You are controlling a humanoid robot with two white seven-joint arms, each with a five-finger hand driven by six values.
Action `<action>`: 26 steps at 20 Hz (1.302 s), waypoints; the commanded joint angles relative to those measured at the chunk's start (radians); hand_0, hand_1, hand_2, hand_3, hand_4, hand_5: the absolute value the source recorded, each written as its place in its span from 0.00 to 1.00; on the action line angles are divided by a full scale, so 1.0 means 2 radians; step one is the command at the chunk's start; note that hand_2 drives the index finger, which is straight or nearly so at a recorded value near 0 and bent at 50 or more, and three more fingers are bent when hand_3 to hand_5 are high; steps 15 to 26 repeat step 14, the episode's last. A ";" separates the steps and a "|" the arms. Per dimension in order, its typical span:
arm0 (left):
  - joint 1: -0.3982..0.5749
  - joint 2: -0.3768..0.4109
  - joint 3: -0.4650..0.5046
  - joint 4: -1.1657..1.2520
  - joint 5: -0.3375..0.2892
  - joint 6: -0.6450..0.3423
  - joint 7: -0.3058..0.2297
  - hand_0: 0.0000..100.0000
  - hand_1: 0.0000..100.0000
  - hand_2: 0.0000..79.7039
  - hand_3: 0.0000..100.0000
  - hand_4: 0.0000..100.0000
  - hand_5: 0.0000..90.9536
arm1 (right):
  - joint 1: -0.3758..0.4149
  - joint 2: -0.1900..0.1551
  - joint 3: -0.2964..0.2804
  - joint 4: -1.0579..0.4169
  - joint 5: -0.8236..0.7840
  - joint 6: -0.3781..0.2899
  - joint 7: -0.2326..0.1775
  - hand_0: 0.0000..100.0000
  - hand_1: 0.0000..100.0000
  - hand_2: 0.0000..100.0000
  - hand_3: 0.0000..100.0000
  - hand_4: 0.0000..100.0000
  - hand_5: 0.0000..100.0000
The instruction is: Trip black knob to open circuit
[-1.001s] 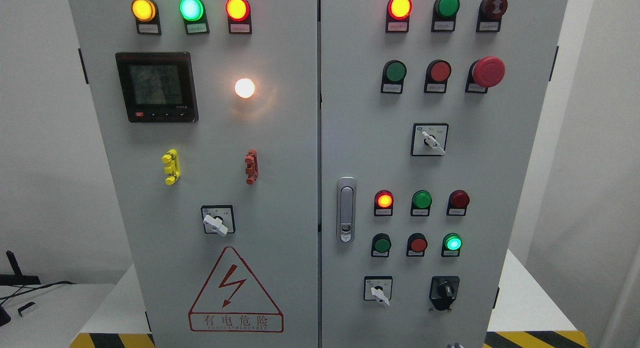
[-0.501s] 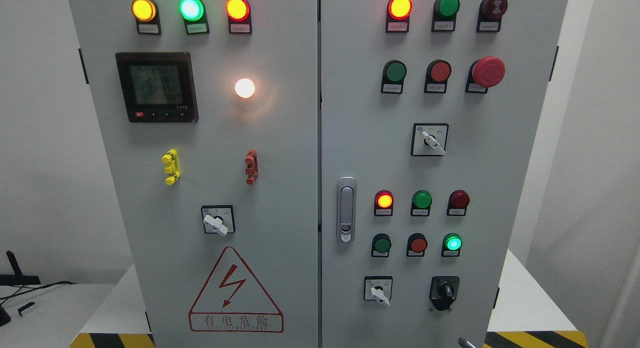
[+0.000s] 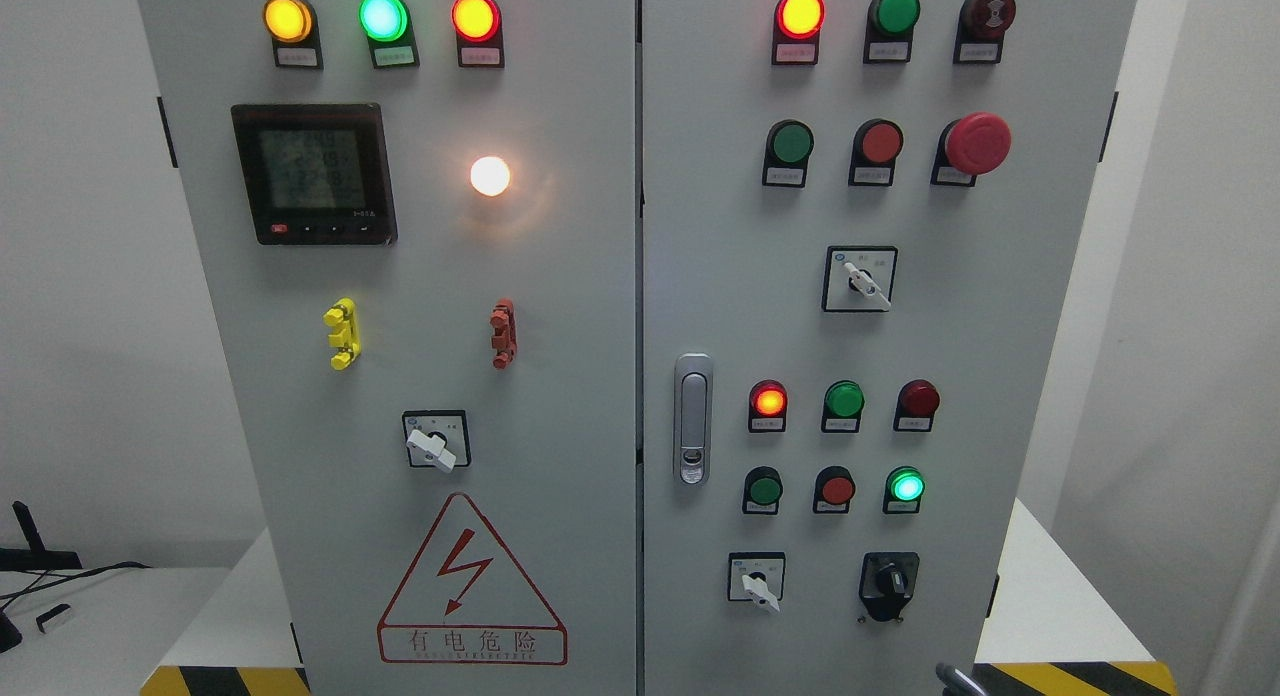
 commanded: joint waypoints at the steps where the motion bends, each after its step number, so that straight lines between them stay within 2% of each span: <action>1: 0.000 0.000 0.000 0.000 -0.015 0.000 0.000 0.12 0.39 0.00 0.00 0.00 0.00 | 0.001 -0.017 -0.006 -0.004 -0.008 0.000 0.000 0.13 0.00 0.00 0.05 0.00 0.00; 26: 0.000 0.000 0.000 0.000 -0.015 0.000 0.000 0.12 0.39 0.00 0.00 0.00 0.00 | 0.011 -0.017 -0.007 -0.006 -0.008 -0.007 -0.001 0.12 0.00 0.00 0.09 0.00 0.00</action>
